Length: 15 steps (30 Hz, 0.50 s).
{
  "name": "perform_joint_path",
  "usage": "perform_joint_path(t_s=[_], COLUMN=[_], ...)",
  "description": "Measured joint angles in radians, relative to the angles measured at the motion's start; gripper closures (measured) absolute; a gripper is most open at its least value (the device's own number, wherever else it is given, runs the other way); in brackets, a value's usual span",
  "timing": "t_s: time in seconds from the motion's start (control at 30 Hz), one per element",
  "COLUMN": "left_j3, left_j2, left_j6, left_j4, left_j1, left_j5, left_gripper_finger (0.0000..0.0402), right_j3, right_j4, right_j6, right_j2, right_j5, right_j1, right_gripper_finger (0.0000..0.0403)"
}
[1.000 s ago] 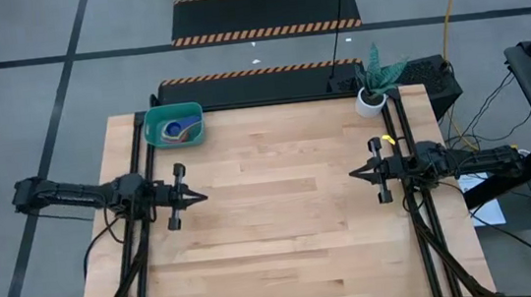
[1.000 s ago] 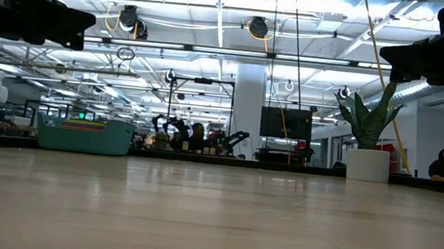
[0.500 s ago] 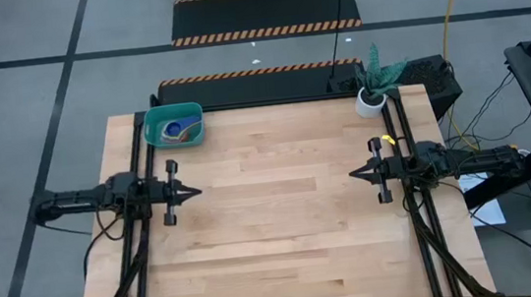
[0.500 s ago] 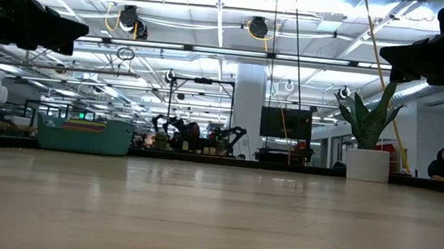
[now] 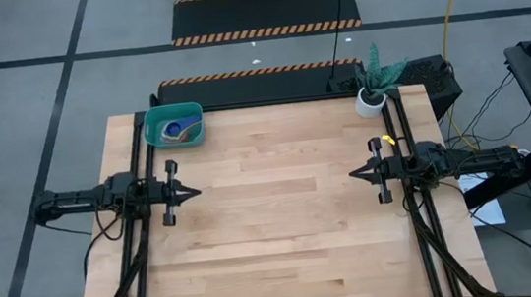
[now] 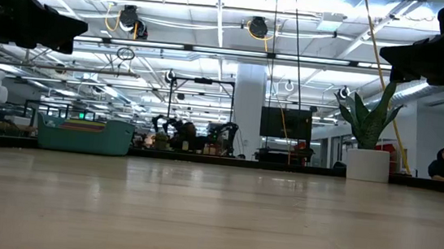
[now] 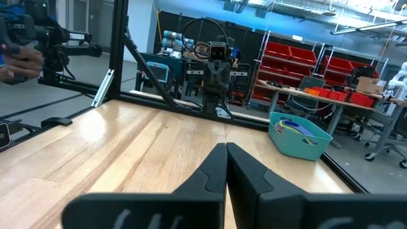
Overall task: Nest measuring cups in basket
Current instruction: Return to Home Position
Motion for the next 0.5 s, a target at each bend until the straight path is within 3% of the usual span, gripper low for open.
perform_joint_path(t_s=[0.33,0.5], left_j3=[0.000,0.000], left_j2=[0.000,0.000], left_j6=[-0.014,0.005], left_j4=[-0.008,-0.009], left_j1=[0.000,0.000], left_j5=[-0.062,-0.065], left_gripper_finger=[0.0398,0.0381], right_j3=[0.000,0.000], right_j4=[0.000,0.000], right_j6=[0.000,0.000], right_j2=[0.000,0.000], right_j5=[0.000,0.000], right_j1=[0.000,0.000], right_gripper_finger=[0.0403,0.0403])
